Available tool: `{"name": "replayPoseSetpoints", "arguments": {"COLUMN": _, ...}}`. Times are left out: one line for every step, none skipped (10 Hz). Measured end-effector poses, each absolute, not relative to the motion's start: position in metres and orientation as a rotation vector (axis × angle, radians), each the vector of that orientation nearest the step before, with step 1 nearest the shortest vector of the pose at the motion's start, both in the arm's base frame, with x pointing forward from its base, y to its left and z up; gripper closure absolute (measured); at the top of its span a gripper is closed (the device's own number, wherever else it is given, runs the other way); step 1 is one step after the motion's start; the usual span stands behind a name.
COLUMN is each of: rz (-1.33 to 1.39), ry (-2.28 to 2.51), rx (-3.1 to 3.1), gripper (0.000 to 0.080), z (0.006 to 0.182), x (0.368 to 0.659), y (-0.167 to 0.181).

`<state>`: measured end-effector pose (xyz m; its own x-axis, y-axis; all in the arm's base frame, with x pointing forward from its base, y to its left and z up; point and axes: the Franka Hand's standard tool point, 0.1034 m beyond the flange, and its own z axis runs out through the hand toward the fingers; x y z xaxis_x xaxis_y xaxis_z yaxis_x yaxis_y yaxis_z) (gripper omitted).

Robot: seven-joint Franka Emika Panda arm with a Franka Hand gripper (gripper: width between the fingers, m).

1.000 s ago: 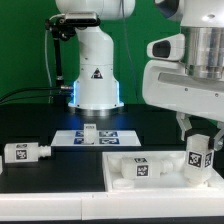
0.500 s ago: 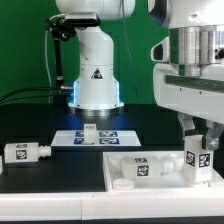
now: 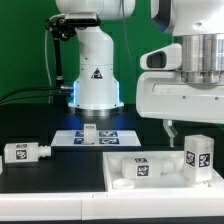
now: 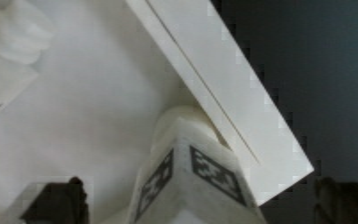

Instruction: Assemble one leg

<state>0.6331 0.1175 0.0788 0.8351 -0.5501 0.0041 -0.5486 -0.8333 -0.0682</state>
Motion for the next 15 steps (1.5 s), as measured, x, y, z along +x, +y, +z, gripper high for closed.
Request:
{"name": "replayPoseSetpoints", "arguments": {"rz": -0.038, "ry": 0.817, "rx": -2.967, "gripper": 0.016, "z": 0.079, "x": 0.633, "y": 0.117}}
{"name": "replayPoseSetpoints", "arguments": {"rz": -0.048, "ry": 0.579, "rx": -3.036, "gripper": 0.0151, "z": 0.08, "x": 0.635, "y": 0.114}}
{"name": "replayPoseSetpoints", "arguments": {"rz": -0.067, "ry": 0.311, "rx": -3.092, "gripper": 0.0151, "z": 0.084, "x": 0.64, "y": 0.11}}
{"name": "replayPoseSetpoints", "arguments": {"rz": -0.084, "ry": 0.085, "rx": -3.116, "gripper": 0.0151, "z": 0.088, "x": 0.643, "y": 0.111}}
{"name": "replayPoseSetpoints", "arguments": {"rz": -0.089, "ry": -0.1, "rx": -3.117, "gripper": 0.0151, "z": 0.088, "x": 0.644, "y": 0.112}}
{"name": "replayPoseSetpoints", "arguments": {"rz": -0.09, "ry": -0.186, "rx": -3.115, "gripper": 0.0151, "z": 0.088, "x": 0.644, "y": 0.111}}
{"name": "replayPoseSetpoints", "arguments": {"rz": -0.089, "ry": -0.138, "rx": -3.116, "gripper": 0.0151, "z": 0.088, "x": 0.644, "y": 0.111}}
{"name": "replayPoseSetpoints", "arguments": {"rz": -0.089, "ry": -0.122, "rx": -3.117, "gripper": 0.026, "z": 0.088, "x": 0.644, "y": 0.11}}
{"name": "replayPoseSetpoints", "arguments": {"rz": -0.089, "ry": -0.114, "rx": -3.117, "gripper": 0.0414, "z": 0.088, "x": 0.644, "y": 0.11}}
{"name": "replayPoseSetpoints", "arguments": {"rz": -0.088, "ry": -0.033, "rx": -3.117, "gripper": 0.0414, "z": 0.088, "x": 0.644, "y": 0.111}}
{"name": "replayPoseSetpoints", "arguments": {"rz": -0.087, "ry": 0.09, "rx": -3.113, "gripper": 0.0515, "z": 0.088, "x": 0.644, "y": 0.111}}
{"name": "replayPoseSetpoints", "arguments": {"rz": -0.085, "ry": 0.198, "rx": -3.106, "gripper": 0.0514, "z": 0.088, "x": 0.644, "y": 0.11}}
{"name": "replayPoseSetpoints", "arguments": {"rz": -0.083, "ry": 0.328, "rx": -3.096, "gripper": 0.0514, "z": 0.088, "x": 0.644, "y": 0.11}}
{"name": "replayPoseSetpoints", "arguments": {"rz": -0.083, "ry": 0.454, "rx": -3.09, "gripper": 0.0514, "z": 0.088, "x": 0.644, "y": 0.111}}
{"name": "replayPoseSetpoints", "arguments": {"rz": -0.082, "ry": 0.653, "rx": -3.053, "gripper": 0.0514, "z": 0.088, "x": 0.644, "y": 0.11}}
